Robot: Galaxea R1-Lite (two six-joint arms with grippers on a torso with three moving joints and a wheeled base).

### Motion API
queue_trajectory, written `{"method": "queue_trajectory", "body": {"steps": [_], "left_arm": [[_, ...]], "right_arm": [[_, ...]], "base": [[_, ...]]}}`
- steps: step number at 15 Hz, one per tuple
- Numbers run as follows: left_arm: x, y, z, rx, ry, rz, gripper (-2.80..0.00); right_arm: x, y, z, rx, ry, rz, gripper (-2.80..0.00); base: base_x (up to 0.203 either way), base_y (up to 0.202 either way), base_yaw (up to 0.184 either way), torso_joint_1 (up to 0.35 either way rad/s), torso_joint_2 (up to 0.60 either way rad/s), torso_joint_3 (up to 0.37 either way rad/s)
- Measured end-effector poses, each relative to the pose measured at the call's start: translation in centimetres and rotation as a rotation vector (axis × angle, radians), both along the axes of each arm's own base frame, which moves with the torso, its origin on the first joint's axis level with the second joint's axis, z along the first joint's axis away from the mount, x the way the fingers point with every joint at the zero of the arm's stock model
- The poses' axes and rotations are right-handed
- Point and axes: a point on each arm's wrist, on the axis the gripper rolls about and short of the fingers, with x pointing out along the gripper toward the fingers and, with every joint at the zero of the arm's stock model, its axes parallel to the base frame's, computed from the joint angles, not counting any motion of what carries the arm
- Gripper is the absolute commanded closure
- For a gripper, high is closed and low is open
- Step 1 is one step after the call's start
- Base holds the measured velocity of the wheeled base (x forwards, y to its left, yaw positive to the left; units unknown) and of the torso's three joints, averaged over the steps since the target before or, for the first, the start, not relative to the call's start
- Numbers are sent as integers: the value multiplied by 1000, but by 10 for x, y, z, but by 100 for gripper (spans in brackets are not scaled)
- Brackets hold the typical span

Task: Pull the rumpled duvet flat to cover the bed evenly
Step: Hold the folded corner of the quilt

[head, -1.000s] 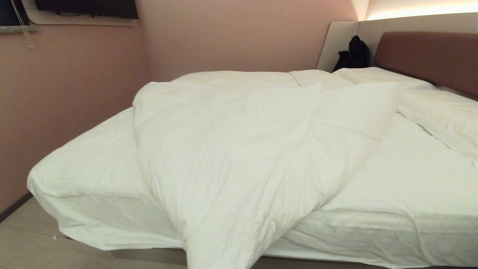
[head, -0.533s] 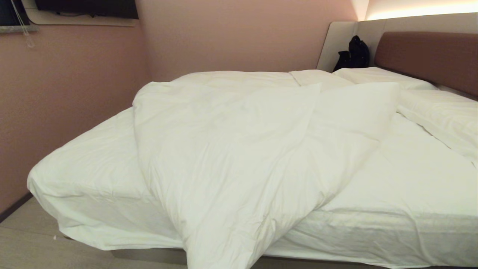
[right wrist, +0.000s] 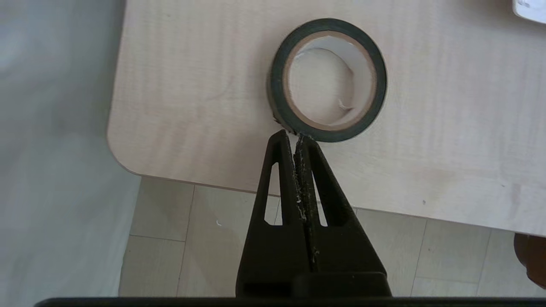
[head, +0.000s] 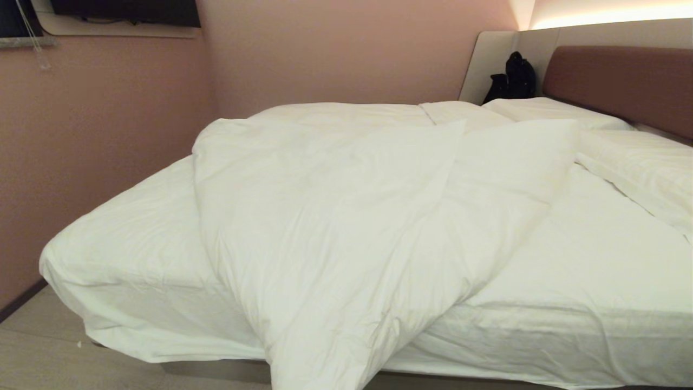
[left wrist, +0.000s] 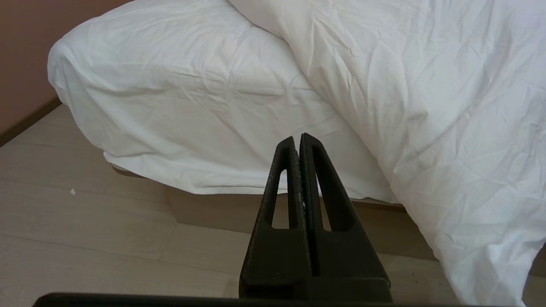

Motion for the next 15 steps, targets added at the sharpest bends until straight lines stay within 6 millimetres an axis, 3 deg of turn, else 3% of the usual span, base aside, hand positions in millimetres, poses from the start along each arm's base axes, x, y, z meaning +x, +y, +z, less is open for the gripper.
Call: {"method": "queue_trajectory", "body": {"steps": [9,13,15], "left_arm": [[0,0,0,0,0,0,0],[0,0,0,0,-1,0,0],[0,0,0,0,-1,0,0]], "right_arm": [[-2,-2,-1,2,-2,-9,0],[9,13,8,-2,-13,27,0],[23,30,18,-17,-25,77,0]], "base": [[0,0,0,0,0,0],[0,0,0,0,0,0],[0,0,0,0,0,0]]}}
